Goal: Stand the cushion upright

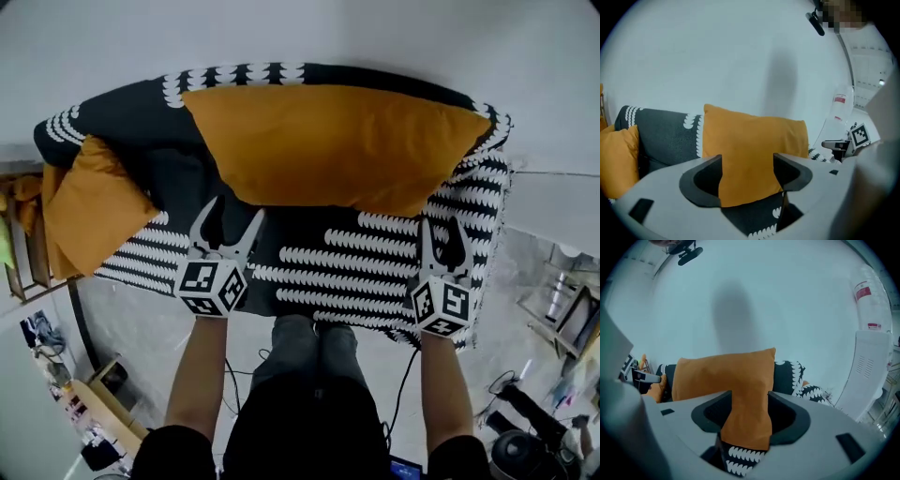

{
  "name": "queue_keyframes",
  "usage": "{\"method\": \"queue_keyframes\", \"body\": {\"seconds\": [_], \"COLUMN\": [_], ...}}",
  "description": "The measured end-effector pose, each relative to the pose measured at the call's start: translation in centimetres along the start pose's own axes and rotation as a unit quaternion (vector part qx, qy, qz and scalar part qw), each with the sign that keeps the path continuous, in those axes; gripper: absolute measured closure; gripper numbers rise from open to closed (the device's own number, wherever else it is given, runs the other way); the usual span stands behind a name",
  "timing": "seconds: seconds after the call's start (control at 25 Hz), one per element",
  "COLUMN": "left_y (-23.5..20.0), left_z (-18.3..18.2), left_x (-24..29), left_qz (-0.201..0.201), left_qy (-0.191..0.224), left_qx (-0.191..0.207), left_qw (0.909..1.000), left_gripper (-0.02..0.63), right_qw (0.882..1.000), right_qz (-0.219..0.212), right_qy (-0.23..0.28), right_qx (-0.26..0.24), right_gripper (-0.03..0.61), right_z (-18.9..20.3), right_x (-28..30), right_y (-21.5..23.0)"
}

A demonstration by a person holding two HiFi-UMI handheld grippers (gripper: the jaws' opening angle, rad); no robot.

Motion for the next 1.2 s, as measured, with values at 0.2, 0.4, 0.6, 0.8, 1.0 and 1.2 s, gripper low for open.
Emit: {"method": "queue_keyframes", "body": {"seconds": [0.2,0.4,0.6,0.8,1.0,1.2], "left_y": [4.2,7.4,8.6,5.4,-0.1,-6.7], "left_z": [-4.5,-10.2,-14.1,-13.5,-10.5,-5.5], "left_x": [-6.4,-13.1,-19.0,-26.0,-35.3,-46.7], "left_qz": [0.009,0.01,-0.008,-0.068,-0.147,-0.223], "left_qy": [0.029,0.077,0.156,0.196,0.216,0.226], "left_qx": [0.008,0.004,0.009,-0.016,-0.035,-0.064], "left_qw": [0.9995,0.997,0.9877,0.9781,0.9647,0.9461], "left_gripper": [0.265,0.279,0.307,0.31,0.317,0.325], "right_qw": [0.999,0.995,0.987,0.974,0.953,0.924], "right_qz": [-0.047,-0.085,-0.132,-0.193,-0.273,-0.356], "right_qy": [0.024,0.046,0.087,0.11,0.114,0.103], "right_qx": [0.014,0.015,-0.014,-0.043,-0.072,-0.098], "right_gripper": [0.331,0.342,0.362,0.367,0.37,0.37], "right_z": [-5.4,-10.2,-14.1,-17.0,-17.6,-15.7], "right_x": [-5.2,-11.1,-14.8,-14.9,-15.1,-18.2], "right_y": [-1.6,-3.0,-5.1,-10.4,-20.5,-34.1]}}
Point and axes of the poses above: the fingertips, and each gripper's own axes: x forward along the fingers, y to its right, z out of its underside, the point moved 7 cm from there along -x, backward along the fingers
